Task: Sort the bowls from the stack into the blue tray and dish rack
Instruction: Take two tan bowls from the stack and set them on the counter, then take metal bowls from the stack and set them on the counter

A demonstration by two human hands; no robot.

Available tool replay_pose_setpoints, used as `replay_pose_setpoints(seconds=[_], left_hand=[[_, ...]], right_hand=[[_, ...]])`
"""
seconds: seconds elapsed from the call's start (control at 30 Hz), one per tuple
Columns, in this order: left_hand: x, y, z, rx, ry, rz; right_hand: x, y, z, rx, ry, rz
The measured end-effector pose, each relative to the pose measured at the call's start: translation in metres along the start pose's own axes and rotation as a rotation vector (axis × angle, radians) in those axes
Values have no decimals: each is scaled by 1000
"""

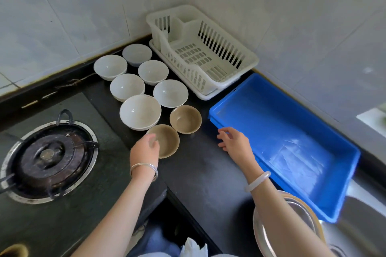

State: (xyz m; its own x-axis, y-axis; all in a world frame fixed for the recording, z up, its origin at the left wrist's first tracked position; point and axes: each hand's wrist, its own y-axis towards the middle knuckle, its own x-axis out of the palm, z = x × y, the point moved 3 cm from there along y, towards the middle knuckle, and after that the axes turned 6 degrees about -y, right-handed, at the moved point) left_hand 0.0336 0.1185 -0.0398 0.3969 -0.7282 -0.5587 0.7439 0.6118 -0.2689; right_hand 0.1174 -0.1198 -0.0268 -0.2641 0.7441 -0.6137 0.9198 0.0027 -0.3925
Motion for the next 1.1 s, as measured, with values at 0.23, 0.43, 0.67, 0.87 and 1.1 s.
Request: replay_pose_setpoints(seconds=[0.23, 0.43, 0.67, 0.87, 1.1], left_hand=[[65, -62, 41, 130, -45, -332], [128, -136, 60, 271, 57, -575], [169, -200, 70, 462, 157, -751], [178, -213, 61, 518, 249, -725], [181, -215, 58, 496, 266, -727]], right_hand=[[-70, -75, 81, 106, -135, 199], [-107, -142, 158, 251, -254, 403], [-107, -184, 203, 314, -373, 469], [-107, -184, 203, 358, -311, 516], [-114, -189, 211, 408, -126, 528]])
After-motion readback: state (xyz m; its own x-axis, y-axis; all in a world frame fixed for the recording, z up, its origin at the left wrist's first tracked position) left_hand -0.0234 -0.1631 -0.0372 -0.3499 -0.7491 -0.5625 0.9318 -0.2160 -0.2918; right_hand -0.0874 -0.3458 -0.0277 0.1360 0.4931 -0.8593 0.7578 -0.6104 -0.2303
